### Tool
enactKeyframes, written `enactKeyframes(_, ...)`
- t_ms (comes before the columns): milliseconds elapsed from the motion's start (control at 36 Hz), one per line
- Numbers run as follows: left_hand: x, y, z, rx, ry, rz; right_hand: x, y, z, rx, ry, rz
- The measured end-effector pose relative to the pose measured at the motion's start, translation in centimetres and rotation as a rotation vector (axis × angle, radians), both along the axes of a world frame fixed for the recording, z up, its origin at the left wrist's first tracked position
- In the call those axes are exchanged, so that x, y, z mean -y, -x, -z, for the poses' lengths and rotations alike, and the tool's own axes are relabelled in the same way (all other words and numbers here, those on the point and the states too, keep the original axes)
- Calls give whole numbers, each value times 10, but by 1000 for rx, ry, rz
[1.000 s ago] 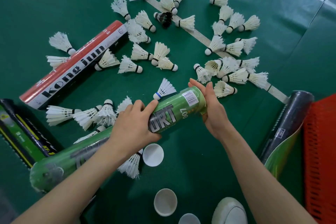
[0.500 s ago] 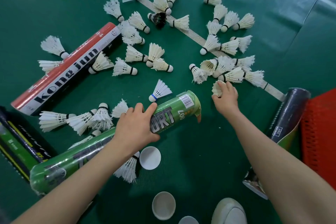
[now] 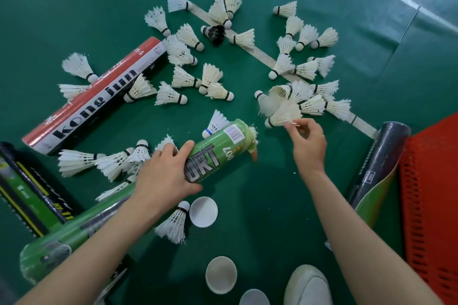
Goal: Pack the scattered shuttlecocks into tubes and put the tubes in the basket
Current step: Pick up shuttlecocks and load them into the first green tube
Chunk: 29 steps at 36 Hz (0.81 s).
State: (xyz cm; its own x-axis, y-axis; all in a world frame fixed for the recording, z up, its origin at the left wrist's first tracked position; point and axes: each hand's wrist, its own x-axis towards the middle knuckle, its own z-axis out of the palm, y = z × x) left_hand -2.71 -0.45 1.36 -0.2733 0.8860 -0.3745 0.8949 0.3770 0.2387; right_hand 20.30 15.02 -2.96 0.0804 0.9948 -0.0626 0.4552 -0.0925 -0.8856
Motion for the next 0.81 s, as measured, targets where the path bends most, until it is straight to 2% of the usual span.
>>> enactKeyframes(250, 5, 18, -6, 3, -13, -87, 17, 38, -16, -424, 155, -84)
enactKeyframes(389, 4, 18, -8, 10, -30, -55, 22, 58, -30, -602, 249, -157)
enactKeyframes(472, 4, 20, -9, 27, -57, -65, 23, 69, -33, -556, 312, -242)
enactKeyframes(639, 5, 33, -11, 62, -84, -114, 23, 86, -39, -396, 287, -485)
enactKeyframes(750, 5, 43, -13, 71, -100, -154, 23, 103, -42, -459, 329, -539)
enactKeyframes(806, 4, 48, -12, 52, -106, -160, 26, 117, -39, -421, 345, -598)
